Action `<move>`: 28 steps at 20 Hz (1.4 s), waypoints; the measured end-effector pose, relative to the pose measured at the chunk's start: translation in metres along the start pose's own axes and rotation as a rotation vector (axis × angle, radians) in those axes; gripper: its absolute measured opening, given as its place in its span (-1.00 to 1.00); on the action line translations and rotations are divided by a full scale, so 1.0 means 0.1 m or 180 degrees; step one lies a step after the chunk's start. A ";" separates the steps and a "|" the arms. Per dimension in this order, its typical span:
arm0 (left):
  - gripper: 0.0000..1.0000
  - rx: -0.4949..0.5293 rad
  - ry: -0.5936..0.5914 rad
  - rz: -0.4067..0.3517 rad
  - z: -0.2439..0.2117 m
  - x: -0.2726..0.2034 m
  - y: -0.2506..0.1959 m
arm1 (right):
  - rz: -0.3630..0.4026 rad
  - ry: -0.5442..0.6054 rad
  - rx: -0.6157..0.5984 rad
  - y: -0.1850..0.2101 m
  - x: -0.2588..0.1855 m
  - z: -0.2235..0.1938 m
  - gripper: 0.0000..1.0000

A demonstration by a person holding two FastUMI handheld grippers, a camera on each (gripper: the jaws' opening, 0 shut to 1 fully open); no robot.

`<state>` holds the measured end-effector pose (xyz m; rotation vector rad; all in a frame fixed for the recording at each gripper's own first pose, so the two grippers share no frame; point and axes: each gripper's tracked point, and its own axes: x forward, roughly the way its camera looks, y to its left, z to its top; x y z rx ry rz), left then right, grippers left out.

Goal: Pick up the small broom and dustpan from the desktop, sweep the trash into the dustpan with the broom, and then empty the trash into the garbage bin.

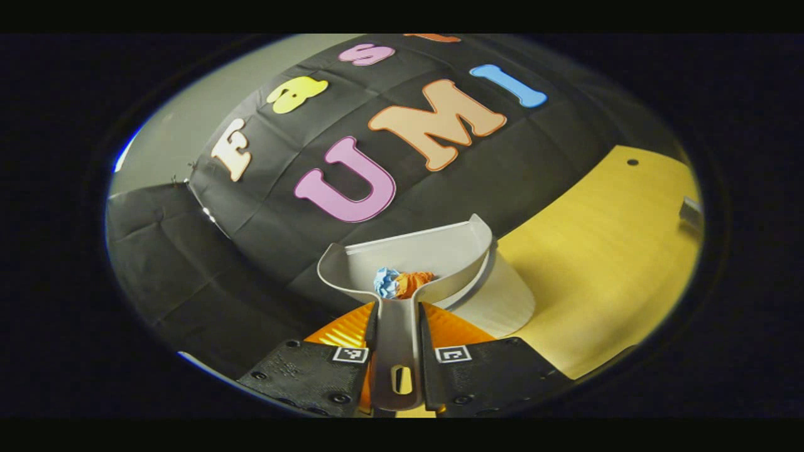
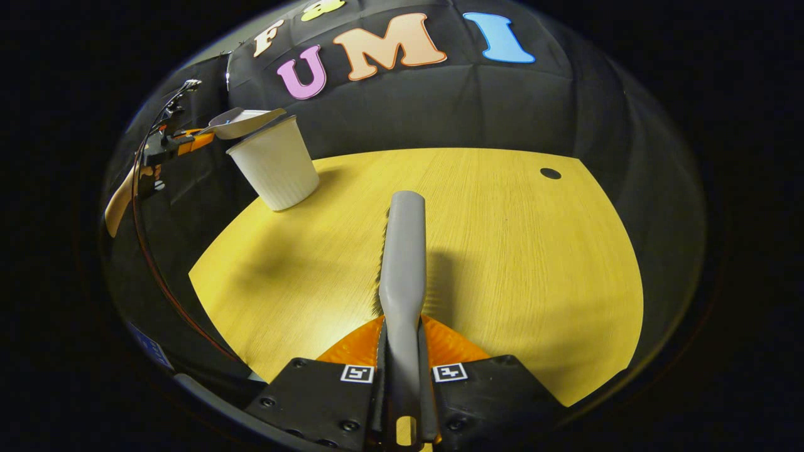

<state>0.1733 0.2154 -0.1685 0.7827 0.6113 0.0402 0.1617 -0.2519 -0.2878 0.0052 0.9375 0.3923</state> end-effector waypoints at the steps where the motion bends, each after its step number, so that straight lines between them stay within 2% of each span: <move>1: -0.53 0.0183 0.0031 0.0022 -0.03 0.04 0.09 | 0.0021 0.0020 -0.0009 0.00 0.02 -0.01 -0.63; 5: -0.53 0.0943 0.0184 0.0056 -0.20 0.16 0.32 | 0.0067 0.0089 -0.0081 -0.01 0.04 -0.05 -0.63; 7: -0.54 0.1523 0.0263 0.0095 -0.28 0.17 0.41 | 0.0074 0.0122 -0.0119 -0.02 0.05 -0.06 -0.67; 9: -0.48 0.2102 0.0251 0.0136 -0.28 0.15 0.45 | 0.0083 0.0140 -0.0140 -0.01 0.07 -0.06 -0.62; 12: -0.54 0.2912 0.0178 0.0217 -0.21 0.14 0.53 | 0.0091 0.0136 -0.0124 0.00 0.06 -0.06 -0.63; 14: -0.50 0.3035 0.0179 0.0226 -0.23 0.13 0.59 | 0.0093 0.0131 -0.0126 0.00 0.06 -0.07 -0.63; 17: -0.51 0.2831 0.0158 0.0260 -0.21 0.15 0.63 | 0.0101 0.0143 -0.0143 0.00 0.06 -0.06 -0.63; 23: -0.55 0.1201 -0.0038 0.0220 -0.02 -0.14 0.47 | 0.0141 0.0126 -0.0167 0.00 0.03 -0.04 -0.63; 24: -0.50 0.0950 -0.0086 0.0198 0.04 -0.17 0.39 | 0.0149 0.0114 -0.0157 0.00 0.02 -0.03 -0.63; 28: -0.51 0.0112 -0.0334 -0.0023 0.33 -0.34 -0.14 | 0.0175 0.0071 -0.0119 0.02 0.00 -0.01 -0.63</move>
